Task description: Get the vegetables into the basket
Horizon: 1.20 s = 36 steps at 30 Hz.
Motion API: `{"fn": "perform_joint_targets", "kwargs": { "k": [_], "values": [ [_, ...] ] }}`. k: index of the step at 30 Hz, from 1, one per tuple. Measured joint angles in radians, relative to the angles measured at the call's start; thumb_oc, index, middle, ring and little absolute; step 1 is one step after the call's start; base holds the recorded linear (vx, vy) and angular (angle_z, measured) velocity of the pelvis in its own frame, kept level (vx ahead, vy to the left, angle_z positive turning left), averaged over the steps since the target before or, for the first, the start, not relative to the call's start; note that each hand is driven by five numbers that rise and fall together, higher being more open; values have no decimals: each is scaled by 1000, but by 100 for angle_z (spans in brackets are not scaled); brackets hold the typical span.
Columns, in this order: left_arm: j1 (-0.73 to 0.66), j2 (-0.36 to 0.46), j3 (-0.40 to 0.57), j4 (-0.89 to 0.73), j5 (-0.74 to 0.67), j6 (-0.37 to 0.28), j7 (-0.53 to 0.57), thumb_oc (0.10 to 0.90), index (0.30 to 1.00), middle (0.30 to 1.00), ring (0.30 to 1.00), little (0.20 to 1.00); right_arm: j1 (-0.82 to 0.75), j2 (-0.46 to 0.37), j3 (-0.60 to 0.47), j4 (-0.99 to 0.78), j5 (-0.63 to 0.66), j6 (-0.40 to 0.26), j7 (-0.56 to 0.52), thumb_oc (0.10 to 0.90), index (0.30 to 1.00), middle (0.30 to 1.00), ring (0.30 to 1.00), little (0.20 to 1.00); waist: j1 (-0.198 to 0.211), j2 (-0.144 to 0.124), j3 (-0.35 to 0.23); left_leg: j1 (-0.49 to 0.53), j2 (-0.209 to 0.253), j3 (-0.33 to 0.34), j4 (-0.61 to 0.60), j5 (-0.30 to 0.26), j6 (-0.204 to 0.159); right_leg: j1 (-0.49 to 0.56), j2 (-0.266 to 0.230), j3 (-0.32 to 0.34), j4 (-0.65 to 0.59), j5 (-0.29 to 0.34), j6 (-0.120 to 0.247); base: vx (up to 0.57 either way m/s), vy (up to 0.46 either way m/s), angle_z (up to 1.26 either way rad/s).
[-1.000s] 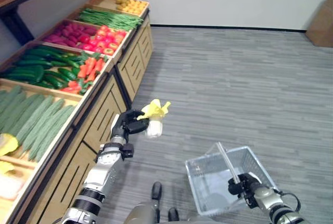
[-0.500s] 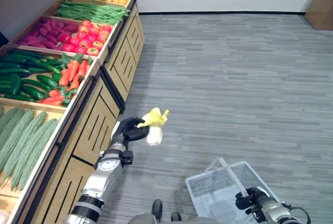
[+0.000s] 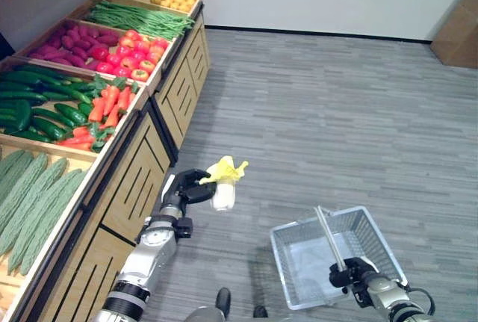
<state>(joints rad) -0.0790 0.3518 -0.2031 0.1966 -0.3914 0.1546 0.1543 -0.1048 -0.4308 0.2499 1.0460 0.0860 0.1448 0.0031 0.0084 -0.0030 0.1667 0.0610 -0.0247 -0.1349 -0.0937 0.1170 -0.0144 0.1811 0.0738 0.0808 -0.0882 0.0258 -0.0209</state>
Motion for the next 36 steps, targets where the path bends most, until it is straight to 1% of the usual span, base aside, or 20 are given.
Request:
{"fn": "perform_joint_targets", "kwargs": {
  "k": [5, 8, 13, 15, 17, 19, 20, 22, 24, 26, 27, 29, 32, 33, 34, 35, 36],
  "values": [
    [0, 9, 0, 0, 0, 2, -2, 400, 300, 300, 300, 300, 1, 1, 0, 0, 0, 5, 2, 400, 300, 300, 300, 300, 1, 1, -1, -1, -5, 1, 0, 4, 5, 0, -5, 1, 0, 4, 5, -20, 5, 0],
    [0, 14, -1, 0, 1, 3, -6, 400, 300, 300, 300, 300, 1, 1, 0, 6, 0, 6, 10, 400, 300, 300, 300, 300, 1, 1, -1, -1, -8, 1, 1, 13, 19, 0, -8, 1, 0, 4, 6, 0, 0, 0],
    [0, 38, -6, -29, 15, 17, -22, 400, 300, 300, 300, 300, -1, 0, -2, 24, 3, 10, 16, 400, 300, 300, 300, 300, 1, 6, -4, 3, -8, 2, 5, 15, 20, 2, -8, 1, 0, 4, 6, 0, 0, 0],
    [2, 73, -38, -82, 30, 19, -46, 400, 300, 300, 300, 300, -1, -6, -4, 26, 3, 14, 21, 400, 300, 300, 300, 300, 1, 10, -7, 7, -8, 3, 4, 15, 20, 7, -8, 1, 0, 4, 6, 0, 0, 0],
    [3, 71, -47, -96, 29, 21, -62, 400, 300, 300, 300, 300, -7, -13, -5, 26, 4, 15, 30, 400, 300, 300, 300, 300, 1, 17, -13, 9, -8, 5, 0, 13, 18, 9, -8, 4, 0, 4, 6, -9, -3, -2],
    [8, 88, -74, -137, 28, 25, -75, 400, 300, 300, 300, 300, -15, -32, -6, 26, 8, 16, 38, 400, 300, 300, 300, 300, 0, 22, -14, 7, -8, 6, 0, 11, 16, 6, -9, 5, 0, 5, 8, -9, -1, -2],
    [13, 94, -91, -170, 28, 25, -94, 400, 300, 300, 300, 300, -20, -49, -5, 26, 8, 17, 36, 400, 300, 300, 300, 300, 2, 23, -15, 9, -8, 6, 0, 7, 9, 8, -9, 5, 0, 5, 8, 0, 0, 0],
    [13, 97, -116, -195, 27, 25, -104, 400, 300, 300, 300, 300, -35, -68, -5, 26, 8, 19, 36, 400, 300, 300, 300, 300, 2, 24, -15, 8, -8, 8, 0, 7, 9, 6, -9, 7, 0, 6, 9, 0, 0, 0],
    [11, 97, -156, -201, 26, 24, -120, 400, 300, 300, 300, 300, -71, -103, 2, 14, 9, 27, 34, 400, 300, 300, 300, 300, -3, 29, -19, 8, -8, 12, 0, 6, 11, 4, -9, 14, 0, 7, 11, -13, -8, -8],
    [11, 97, -180, -201, 23, 25, -128, 400, 300, 300, 300, 300, -89, -121, 4, -12, 9, 28, 33, 400, 300, 300, 300, 300, -7, 32, -20, 7, -8, 13, 0, 7, 13, 3, -9, 18, 0, 8, 11, -9, -5, -7],
    [10, 96, -196, -201, 20, 25, -129, 400, 300, 300, 300, 300, -103, -131, 16, -22, 9, 28, 33, 400, 300, 300, 300, 300, -8, 33, -21, 7, -8, 14, 0, 12, 19, 3, -9, 18, 0, 8, 11, -8, -4, -3],
    [6, 91, -225, -201, 19, 26, -134, 400, 300, 300, 300, 300, -149, -145, 52, -47, 9, 31, 33, 400, 300, 300, 300, 300, -10, 34, -21, 7, -8, 15, 0, 13, 21, 2, -9, 19, 0, 8, 11, 0, 0, 0],
    [4, 85, -242, -201, 19, 28, -145, 400, 300, 300, 300, 300, -188, -145, 62, -60, 8, 29, 32, 400, 300, 300, 300, 300, -9, 36, -23, 7, -7, 17, 5, 14, 21, 1, -9, 19, 0, 7, 11, 0, 0, 0],
    [-2, 77, -246, -192, 19, 30, -141, 400, 300, 300, 300, 300, -220, -151, 99, -65, 9, 42, 33, 400, 300, 300, 300, 300, -5, 40, -24, 5, -7, 17, 5, 14, 21, -1, -8, 18, 0, 7, 11, 0, 0, 0],
    [-7, 65, -247, -183, 20, 35, -138, 400, 300, 300, 300, 300, -237, -152, 112, -69, 9, 42, 32, 400, 300, 300, 300, 300, -6, 43, -23, 4, -7, 17, 5, 14, 21, -1, -9, 18, 0, 7, 11, 0, 0, 0],
    [-16, 56, -253, -165, 21, 35, -135, 400, 300, 300, 300, 300, -250, -154, 124, -84, 9, 47, 32, 400, 300, 300, 300, 300, -5, 46, -24, 4, -7, 17, 5, 14, 21, -1, -9, 18, 0, 7, 11, 0, 0, 0],
    [-45, 42, -281, -117, 21, 39, -135, 400, 300, 300, 300, 300, -267, -151, 132, -127, 10, 46, 31, 400, 300, 300, 300, 300, -5, 49, -23, 4, -7, 16, 5, 15, 20, -1, -8, 17, 0, 7, 11, 0, 0, 0]
  ]
}}
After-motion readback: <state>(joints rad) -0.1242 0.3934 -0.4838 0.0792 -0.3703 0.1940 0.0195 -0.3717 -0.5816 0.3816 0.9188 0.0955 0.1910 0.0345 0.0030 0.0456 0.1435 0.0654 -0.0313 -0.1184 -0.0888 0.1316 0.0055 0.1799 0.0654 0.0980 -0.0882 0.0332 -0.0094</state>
